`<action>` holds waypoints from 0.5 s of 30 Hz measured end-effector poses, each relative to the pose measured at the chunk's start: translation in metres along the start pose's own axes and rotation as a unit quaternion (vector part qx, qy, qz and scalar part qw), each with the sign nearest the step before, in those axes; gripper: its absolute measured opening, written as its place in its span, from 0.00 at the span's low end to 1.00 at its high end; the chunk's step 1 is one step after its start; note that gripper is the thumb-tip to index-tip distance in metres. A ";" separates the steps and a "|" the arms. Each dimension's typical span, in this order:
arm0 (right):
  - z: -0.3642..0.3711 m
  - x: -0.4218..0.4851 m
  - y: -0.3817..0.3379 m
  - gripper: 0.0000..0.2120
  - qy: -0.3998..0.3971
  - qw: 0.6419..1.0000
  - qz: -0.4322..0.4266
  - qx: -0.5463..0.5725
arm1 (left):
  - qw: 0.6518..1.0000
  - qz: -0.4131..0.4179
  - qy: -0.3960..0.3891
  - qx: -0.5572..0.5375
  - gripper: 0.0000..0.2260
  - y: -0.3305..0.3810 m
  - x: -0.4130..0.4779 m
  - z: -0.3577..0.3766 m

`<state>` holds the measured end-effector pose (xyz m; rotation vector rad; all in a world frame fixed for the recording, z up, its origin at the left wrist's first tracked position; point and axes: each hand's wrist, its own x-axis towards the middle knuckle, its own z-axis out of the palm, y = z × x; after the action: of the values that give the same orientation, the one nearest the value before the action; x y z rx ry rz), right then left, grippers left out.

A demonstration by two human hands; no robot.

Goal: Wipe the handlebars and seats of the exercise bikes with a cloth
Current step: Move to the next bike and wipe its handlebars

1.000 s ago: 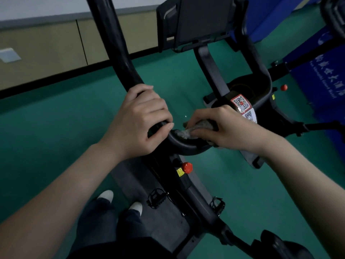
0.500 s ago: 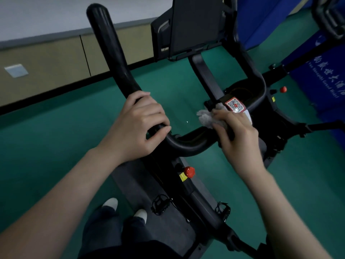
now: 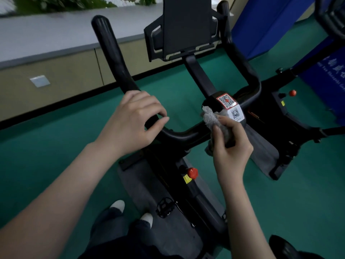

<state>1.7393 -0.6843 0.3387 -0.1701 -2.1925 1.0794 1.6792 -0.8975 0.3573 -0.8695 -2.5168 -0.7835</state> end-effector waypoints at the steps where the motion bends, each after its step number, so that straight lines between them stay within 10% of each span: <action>1: 0.000 0.002 -0.002 0.06 -0.007 1.000 -0.001 0.007 | 1.000 -0.006 0.001 -0.002 0.11 0.003 -0.004 -0.003; 15: 0.045 -0.009 -0.063 0.07 -0.181 0.975 -0.081 0.098 | 0.969 -0.207 -0.092 0.094 0.14 -0.008 -0.109 -0.045</action>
<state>1.7294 -0.7582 0.3620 0.3119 -2.3458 1.3034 1.7618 -0.9790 0.3355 -0.3691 -2.9287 -0.5866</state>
